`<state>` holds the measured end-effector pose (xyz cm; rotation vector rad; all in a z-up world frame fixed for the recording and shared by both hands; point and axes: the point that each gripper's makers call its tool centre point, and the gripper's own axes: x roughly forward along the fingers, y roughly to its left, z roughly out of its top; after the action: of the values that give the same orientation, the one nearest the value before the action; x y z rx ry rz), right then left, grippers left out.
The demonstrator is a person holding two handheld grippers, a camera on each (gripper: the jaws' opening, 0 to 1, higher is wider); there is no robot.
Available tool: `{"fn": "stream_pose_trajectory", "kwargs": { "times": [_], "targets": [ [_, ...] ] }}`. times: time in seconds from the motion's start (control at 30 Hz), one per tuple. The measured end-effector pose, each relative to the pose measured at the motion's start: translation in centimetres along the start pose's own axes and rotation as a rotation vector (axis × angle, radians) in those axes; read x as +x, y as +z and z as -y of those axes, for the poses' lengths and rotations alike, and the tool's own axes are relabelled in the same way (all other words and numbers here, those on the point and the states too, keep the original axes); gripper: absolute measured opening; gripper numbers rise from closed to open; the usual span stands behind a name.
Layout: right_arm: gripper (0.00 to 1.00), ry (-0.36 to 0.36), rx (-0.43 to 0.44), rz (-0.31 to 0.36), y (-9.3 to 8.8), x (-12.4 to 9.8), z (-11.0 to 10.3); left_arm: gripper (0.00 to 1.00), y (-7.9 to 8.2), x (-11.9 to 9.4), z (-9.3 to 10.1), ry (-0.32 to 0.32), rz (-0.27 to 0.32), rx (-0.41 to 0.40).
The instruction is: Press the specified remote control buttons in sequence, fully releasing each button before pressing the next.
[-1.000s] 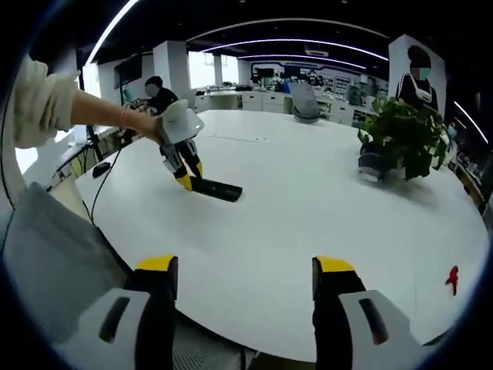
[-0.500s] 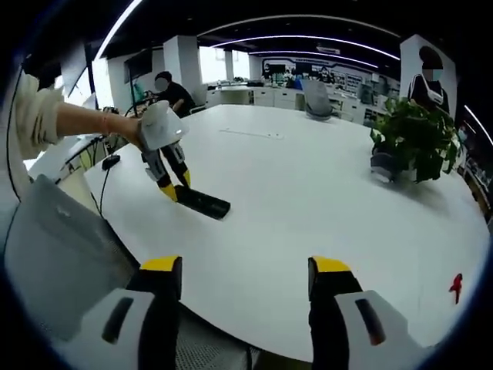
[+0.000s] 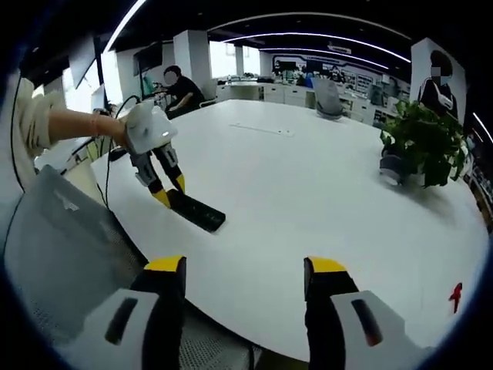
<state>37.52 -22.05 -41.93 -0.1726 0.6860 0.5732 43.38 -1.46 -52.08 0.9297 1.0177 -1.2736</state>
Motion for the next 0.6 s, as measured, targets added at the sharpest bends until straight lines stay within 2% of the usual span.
{"fn": "stream_pose_trajectory", "kwargs": {
  "times": [0.2, 0.33, 0.5, 0.6],
  "targets": [
    [0.64, 0.048, -0.032, -0.030, -0.3, 0.4, -0.9, 0.22, 0.2, 0.0, 1.4, -0.006, 0.019, -0.027],
    [0.63, 0.086, -0.096, -0.058, -0.5, 0.6, -1.9, 0.22, 0.3, 0.0, 2.4, -0.005, 0.033, -0.047],
    [0.55, 0.184, -0.217, -0.142, -1.1, 1.6, -3.1, 0.22, 0.5, 0.0, 4.1, -0.012, 0.061, -0.060],
    [0.50, 0.247, -0.249, -0.178, -1.1, 2.6, -3.7, 0.22, 0.4, 0.0, 5.0, -0.017, 0.074, -0.074]
  ]
}}
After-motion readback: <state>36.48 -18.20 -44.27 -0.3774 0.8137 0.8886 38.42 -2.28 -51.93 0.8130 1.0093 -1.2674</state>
